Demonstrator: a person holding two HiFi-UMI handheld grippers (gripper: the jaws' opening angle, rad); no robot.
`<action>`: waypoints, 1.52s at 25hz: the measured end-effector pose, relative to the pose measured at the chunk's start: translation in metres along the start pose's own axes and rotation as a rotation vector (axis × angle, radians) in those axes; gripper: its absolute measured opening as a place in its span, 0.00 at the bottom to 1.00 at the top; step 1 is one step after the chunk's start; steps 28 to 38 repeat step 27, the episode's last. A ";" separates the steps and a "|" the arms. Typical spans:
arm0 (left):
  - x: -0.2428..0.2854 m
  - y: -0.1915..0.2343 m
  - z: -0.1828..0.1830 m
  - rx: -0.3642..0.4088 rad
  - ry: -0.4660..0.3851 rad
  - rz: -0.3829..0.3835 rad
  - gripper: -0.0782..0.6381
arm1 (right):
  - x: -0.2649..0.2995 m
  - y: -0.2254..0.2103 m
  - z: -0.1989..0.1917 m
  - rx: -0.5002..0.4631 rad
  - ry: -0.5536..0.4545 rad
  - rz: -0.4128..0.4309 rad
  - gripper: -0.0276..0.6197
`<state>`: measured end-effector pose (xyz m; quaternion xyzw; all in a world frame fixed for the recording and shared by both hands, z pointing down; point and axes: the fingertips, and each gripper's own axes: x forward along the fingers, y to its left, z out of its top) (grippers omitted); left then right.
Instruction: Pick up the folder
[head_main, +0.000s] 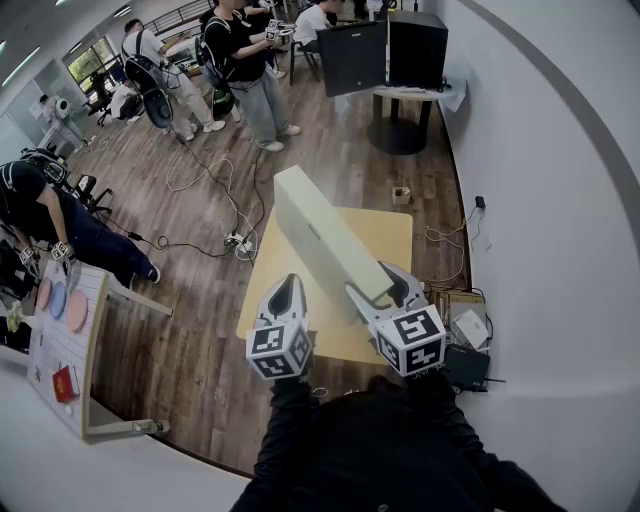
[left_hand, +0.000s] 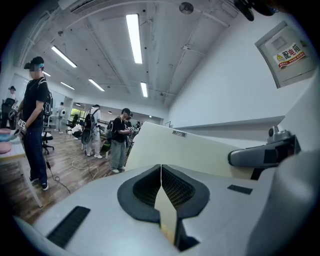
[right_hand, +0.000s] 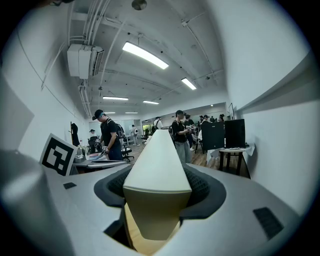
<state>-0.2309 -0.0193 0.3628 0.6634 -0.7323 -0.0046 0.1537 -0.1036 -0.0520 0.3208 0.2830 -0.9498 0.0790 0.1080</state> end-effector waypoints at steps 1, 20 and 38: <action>0.001 0.000 0.000 0.001 0.000 0.000 0.16 | 0.000 0.000 0.001 -0.005 -0.004 -0.005 0.50; 0.010 0.001 0.000 0.002 0.004 -0.019 0.16 | 0.007 -0.003 0.001 -0.027 0.001 -0.014 0.50; 0.015 0.001 -0.002 0.003 0.008 -0.020 0.16 | 0.010 -0.005 -0.001 -0.027 0.002 -0.011 0.50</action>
